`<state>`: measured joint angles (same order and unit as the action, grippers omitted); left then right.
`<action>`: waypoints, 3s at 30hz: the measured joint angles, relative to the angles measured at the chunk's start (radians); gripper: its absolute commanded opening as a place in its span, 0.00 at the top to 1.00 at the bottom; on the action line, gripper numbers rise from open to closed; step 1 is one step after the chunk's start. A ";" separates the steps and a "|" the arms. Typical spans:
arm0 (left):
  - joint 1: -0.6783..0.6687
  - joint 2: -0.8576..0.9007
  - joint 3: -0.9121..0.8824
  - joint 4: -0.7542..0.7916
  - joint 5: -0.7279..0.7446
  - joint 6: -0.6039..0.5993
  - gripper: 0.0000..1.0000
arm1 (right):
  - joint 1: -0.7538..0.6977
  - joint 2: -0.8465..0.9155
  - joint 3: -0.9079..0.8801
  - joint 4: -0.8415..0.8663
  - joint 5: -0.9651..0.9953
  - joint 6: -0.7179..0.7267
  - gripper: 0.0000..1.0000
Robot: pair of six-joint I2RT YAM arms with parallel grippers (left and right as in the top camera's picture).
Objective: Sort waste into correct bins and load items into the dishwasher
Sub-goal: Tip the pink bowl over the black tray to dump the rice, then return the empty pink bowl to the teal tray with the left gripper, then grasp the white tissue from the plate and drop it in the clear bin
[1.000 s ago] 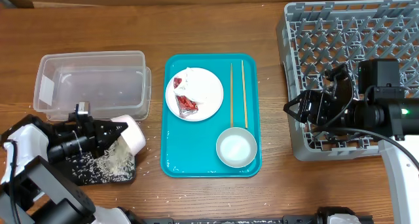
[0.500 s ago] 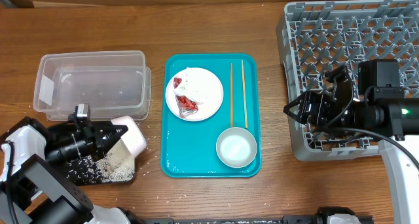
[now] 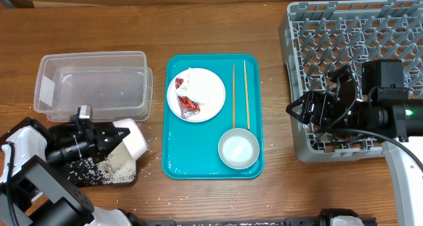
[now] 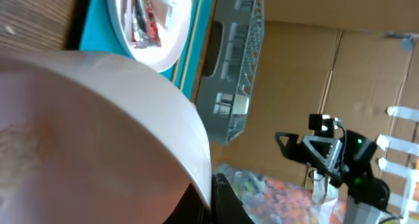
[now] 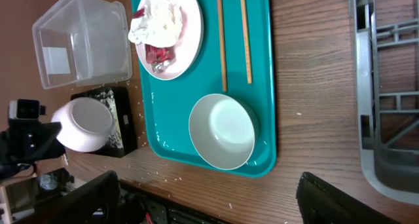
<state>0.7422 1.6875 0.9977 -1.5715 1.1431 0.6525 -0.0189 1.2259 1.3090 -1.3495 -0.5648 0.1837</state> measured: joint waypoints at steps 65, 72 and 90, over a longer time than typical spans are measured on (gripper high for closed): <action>-1.394 -0.111 0.337 0.571 -1.179 -1.193 0.26 | 0.000 0.000 0.000 0.013 0.000 0.000 0.07; -1.381 0.052 0.380 0.767 -1.269 -1.006 0.37 | 0.000 0.000 0.000 0.014 0.000 0.000 0.07; -1.244 0.252 0.488 0.742 -1.301 -1.033 0.24 | 0.000 0.000 0.000 0.014 0.001 -0.001 0.07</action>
<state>-0.5022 1.9396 1.4853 -0.8295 -0.1577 -0.3805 -0.0189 1.2259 1.3090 -1.3354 -0.5640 0.1829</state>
